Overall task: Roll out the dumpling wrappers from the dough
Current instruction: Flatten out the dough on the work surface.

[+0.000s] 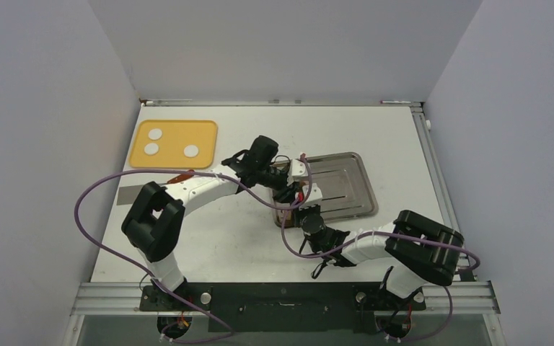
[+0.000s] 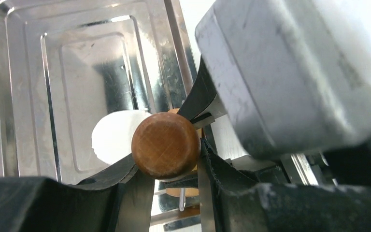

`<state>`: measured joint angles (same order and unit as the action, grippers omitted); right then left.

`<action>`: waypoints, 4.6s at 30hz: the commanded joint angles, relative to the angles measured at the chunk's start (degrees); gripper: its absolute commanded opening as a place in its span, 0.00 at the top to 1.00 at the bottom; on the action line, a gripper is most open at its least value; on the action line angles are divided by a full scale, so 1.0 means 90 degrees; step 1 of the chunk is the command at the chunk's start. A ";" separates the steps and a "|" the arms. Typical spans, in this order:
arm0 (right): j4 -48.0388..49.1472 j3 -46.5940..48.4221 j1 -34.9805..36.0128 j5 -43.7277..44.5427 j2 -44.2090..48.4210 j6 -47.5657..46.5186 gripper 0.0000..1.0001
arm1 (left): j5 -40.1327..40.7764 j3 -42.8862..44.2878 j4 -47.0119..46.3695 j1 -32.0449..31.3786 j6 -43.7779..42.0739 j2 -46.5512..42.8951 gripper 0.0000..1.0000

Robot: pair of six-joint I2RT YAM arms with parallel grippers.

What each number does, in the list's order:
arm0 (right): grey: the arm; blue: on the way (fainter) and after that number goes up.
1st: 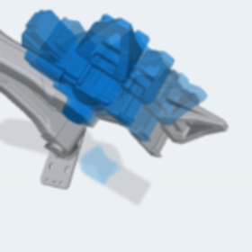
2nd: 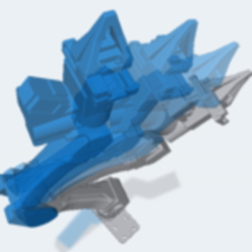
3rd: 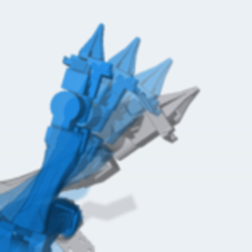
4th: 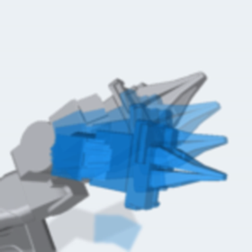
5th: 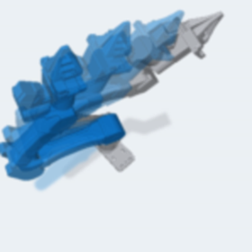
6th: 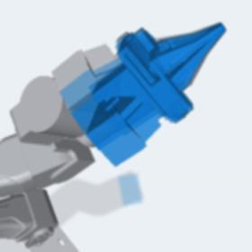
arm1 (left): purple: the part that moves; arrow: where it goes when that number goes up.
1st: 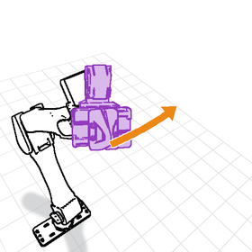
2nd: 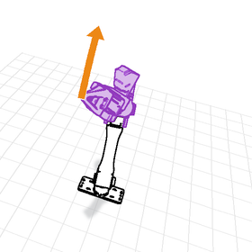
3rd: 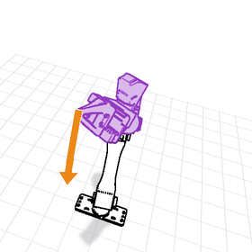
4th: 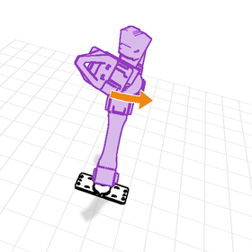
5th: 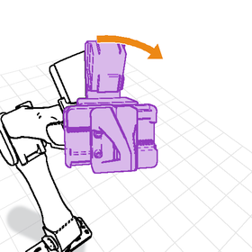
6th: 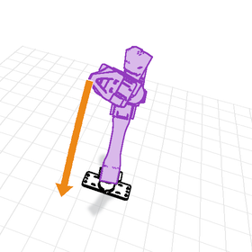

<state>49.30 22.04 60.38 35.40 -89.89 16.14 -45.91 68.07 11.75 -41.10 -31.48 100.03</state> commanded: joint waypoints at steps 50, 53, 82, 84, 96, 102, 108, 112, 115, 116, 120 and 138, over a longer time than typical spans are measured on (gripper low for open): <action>-0.2192 0.1344 -0.0784 -0.1383 -0.0733 -0.0660 0.92 | 0.0988 0.1339 0.2242 -0.0734 -0.0783 0.0772 1.00; -0.2147 0.1823 -0.0837 -0.1342 -0.0486 -0.1132 0.92 | 0.1051 0.1864 0.2726 -0.0730 -0.0919 0.0508 1.00; -0.0389 0.0623 -0.1862 -0.4651 0.1016 -0.1578 0.92 | -0.1711 0.3209 0.5624 0.0636 -0.1572 -0.0721 0.18; -0.0281 0.0560 -0.1971 -0.4911 0.1044 -0.1565 0.92 | -0.1866 0.3283 0.6011 0.0845 -0.1879 -0.0804 0.18; -0.0117 0.0644 -0.2402 -0.6015 0.1420 -0.1222 0.92 | -0.0970 0.1256 0.4174 0.1488 -0.1816 -0.1186 0.19; 0.0217 0.0607 -0.2374 -0.6174 0.1288 -0.1013 0.92 | -0.0682 0.0679 0.2358 0.1321 -0.1557 -0.0812 0.26; 0.0379 0.0597 -0.2362 -0.6208 0.1315 -0.0916 0.92 | -0.0346 0.0447 0.1848 0.1153 -0.1573 -0.0388 0.42; 0.0401 0.0579 -0.2349 -0.6225 0.1338 -0.0891 0.92 | 0.0096 0.0129 0.1125 0.1129 -0.1356 -0.0381 0.54; 0.0429 0.0568 -0.2358 -0.6216 0.1326 -0.0860 0.92 | 0.0131 0.0066 0.0959 0.1129 -0.1229 -0.0364 0.72; 0.0430 0.0561 -0.2363 -0.6200 0.1338 -0.0849 0.92 | 0.0094 0.0066 0.0968 0.1123 -0.1186 -0.0355 0.84; 0.0374 0.0565 -0.2356 -0.6090 0.1280 -0.0840 0.92 | -0.0009 -0.0023 0.0890 0.1122 -0.0947 -0.0407 1.00; 0.0860 0.1004 -0.1847 -0.4555 -0.0059 -0.0548 0.40 | 0.1480 -0.1636 -0.1104 0.0573 -0.0783 -0.0592 1.00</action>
<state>51.94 28.62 41.30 -11.18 -92.38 9.89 -34.44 53.98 4.45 -34.46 -38.74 95.61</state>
